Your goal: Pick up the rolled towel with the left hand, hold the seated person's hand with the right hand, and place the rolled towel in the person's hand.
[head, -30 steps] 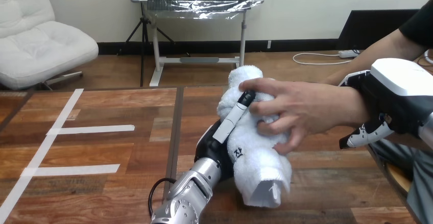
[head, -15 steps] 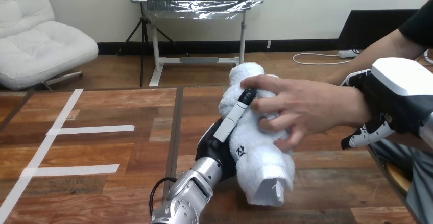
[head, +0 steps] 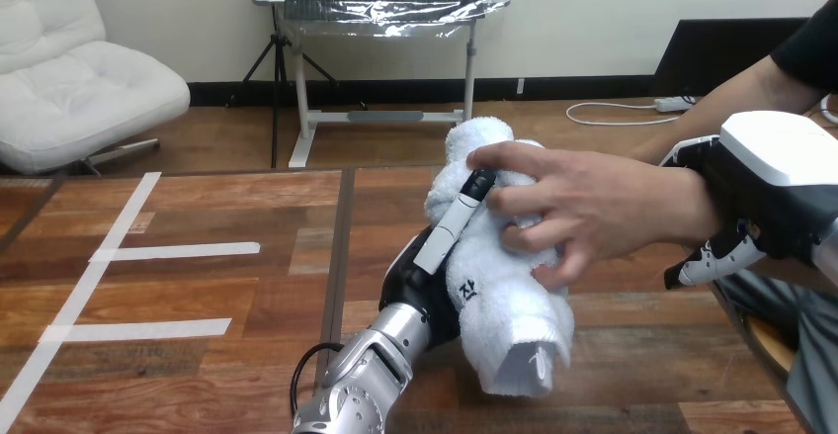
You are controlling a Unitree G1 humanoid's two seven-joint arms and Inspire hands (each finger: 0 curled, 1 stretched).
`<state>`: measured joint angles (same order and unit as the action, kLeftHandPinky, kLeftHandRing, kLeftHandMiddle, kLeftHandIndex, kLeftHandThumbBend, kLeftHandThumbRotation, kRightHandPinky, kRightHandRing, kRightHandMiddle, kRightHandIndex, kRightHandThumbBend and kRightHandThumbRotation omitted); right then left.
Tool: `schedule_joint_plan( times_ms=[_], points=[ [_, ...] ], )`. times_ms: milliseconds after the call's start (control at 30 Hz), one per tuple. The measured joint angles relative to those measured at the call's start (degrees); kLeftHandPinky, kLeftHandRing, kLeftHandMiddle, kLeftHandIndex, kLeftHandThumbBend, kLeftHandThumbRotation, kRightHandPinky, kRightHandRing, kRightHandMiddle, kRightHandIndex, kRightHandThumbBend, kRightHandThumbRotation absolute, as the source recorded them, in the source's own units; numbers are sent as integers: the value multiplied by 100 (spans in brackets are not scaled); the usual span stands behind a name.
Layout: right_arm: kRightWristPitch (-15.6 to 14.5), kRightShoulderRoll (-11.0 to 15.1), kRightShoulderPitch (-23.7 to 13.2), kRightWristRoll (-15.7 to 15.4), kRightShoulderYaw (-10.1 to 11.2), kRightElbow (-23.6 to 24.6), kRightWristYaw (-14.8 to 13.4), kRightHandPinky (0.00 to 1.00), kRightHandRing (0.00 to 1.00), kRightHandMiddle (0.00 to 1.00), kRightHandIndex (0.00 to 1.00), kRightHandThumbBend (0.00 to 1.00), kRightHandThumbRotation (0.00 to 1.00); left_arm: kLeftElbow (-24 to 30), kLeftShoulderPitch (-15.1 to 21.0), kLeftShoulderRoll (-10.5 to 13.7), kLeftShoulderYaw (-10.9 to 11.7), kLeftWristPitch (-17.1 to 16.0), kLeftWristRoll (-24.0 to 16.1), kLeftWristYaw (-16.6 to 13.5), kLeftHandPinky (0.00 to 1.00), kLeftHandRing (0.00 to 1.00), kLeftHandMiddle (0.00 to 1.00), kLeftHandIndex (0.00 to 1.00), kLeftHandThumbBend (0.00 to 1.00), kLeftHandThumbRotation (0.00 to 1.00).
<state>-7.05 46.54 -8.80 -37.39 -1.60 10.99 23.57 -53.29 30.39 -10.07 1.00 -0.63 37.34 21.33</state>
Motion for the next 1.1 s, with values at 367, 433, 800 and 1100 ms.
schedule_joint_plan(
  times_ms=[367,433,800,1100],
  points=[
    [-39,-2,0,-86,-6,19,1,59,67,74,69,88,0,14,0,0,-3,-30,31,71,47,58,67,74,76,38],
    [-54,-3,0,-90,-7,29,1,60,68,75,69,88,0,27,0,0,-3,-47,30,109,48,59,68,77,77,38],
    [-113,-30,0,-91,-2,170,-12,63,73,78,70,89,0,293,-1,1,-26,-228,-118,305,53,64,74,81,83,40],
    [-167,-145,6,-78,53,372,-85,66,76,80,72,88,0,699,-52,13,-46,-412,-368,477,63,72,80,84,78,44]
  ],
)
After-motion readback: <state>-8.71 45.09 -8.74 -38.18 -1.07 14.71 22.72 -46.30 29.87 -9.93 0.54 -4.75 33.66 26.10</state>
